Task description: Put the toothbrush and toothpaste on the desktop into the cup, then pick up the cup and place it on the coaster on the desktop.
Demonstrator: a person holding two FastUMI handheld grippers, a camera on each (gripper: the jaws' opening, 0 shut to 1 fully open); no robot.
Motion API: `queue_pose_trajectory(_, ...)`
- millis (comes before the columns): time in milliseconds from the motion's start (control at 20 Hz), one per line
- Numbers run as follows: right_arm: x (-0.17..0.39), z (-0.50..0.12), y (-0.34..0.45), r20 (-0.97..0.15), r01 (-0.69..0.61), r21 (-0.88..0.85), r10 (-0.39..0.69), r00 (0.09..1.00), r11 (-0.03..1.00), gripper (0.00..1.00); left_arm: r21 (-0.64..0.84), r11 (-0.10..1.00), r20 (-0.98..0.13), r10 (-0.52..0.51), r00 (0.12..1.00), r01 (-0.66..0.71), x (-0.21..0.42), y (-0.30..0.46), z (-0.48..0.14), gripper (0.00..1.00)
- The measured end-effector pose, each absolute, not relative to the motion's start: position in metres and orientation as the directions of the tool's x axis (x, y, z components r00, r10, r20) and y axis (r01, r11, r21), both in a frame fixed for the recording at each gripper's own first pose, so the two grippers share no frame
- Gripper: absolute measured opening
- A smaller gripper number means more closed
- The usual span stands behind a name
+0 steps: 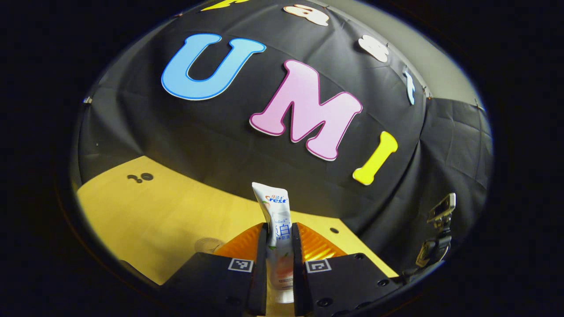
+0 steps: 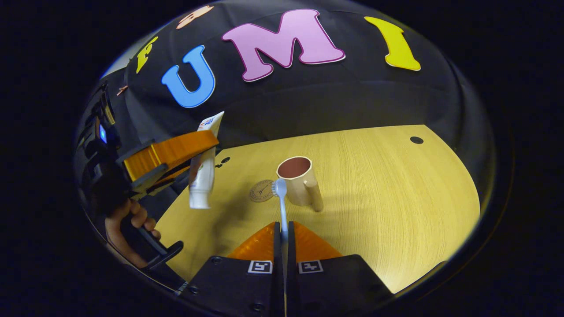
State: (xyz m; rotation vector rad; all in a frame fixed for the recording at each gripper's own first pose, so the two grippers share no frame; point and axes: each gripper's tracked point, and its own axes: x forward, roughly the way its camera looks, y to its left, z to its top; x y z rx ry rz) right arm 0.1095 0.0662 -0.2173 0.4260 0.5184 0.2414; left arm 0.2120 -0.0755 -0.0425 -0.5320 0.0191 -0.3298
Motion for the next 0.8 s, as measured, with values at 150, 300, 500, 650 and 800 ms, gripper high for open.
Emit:
queue_pose_trajectory(150,0.121,-0.225,0.059,-0.4,-0.121,0.487,0.345,0.849,0.865,0.07,-0.495,0.803,0.14,-0.304,0.942,0.332,0.243,-0.089,-0.035,0.28)
queue_pose_trajectory(300,0.126,-0.235,0.054,-0.385,-0.135,0.498,0.358,0.851,0.856,0.07,-0.472,0.805,0.221,-0.286,0.932,0.359,0.274,-0.101,-0.03,0.29)
queue_pose_trajectory(500,0.132,-0.246,0.051,-0.367,-0.149,0.525,0.381,0.848,0.838,0.07,-0.458,0.805,0.275,-0.275,0.921,0.377,0.305,-0.116,-0.038,0.29)
queue_pose_trajectory(650,0.136,-0.253,0.049,-0.364,-0.152,0.545,0.396,0.843,0.824,0.07,-0.44,0.818,0.297,-0.258,0.919,0.371,0.321,-0.122,-0.05,0.29)
queue_pose_trajectory(800,0.136,-0.255,0.045,-0.353,-0.156,0.553,0.4,0.846,0.819,0.07,-0.426,0.832,0.291,-0.247,0.924,0.356,0.335,-0.126,-0.064,0.29)
